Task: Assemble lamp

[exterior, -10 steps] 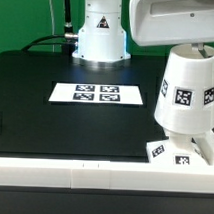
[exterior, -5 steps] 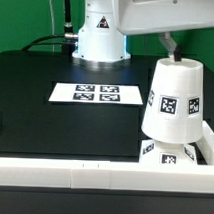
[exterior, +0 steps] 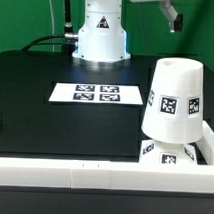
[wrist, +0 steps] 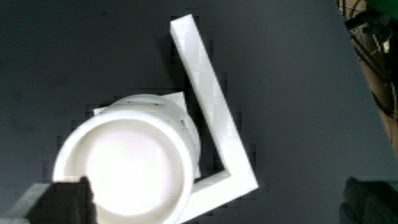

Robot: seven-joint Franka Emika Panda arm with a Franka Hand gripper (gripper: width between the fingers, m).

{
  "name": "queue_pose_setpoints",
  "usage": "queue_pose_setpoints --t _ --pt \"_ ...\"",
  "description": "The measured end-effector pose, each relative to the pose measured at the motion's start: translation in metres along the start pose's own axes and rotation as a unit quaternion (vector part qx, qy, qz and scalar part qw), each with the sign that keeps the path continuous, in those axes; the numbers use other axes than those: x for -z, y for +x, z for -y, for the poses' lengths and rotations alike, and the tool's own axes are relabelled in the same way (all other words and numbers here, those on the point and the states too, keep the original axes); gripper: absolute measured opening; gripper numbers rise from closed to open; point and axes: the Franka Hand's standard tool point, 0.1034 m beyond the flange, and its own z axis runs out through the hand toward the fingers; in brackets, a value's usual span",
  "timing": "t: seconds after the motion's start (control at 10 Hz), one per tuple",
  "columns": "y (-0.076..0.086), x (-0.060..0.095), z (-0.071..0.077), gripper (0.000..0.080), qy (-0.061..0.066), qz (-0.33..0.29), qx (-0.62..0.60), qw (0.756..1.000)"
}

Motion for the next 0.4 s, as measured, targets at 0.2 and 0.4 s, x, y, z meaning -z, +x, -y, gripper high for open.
queue_pose_setpoints --t 0.2,0.4 --pt "0.0003 0.0000 -0.0006 0.0698 0.000 0.000 -0.001 1.000" --pt "0.0004 -0.0003 -0.0007 0.0698 0.000 0.000 -0.001 1.000"
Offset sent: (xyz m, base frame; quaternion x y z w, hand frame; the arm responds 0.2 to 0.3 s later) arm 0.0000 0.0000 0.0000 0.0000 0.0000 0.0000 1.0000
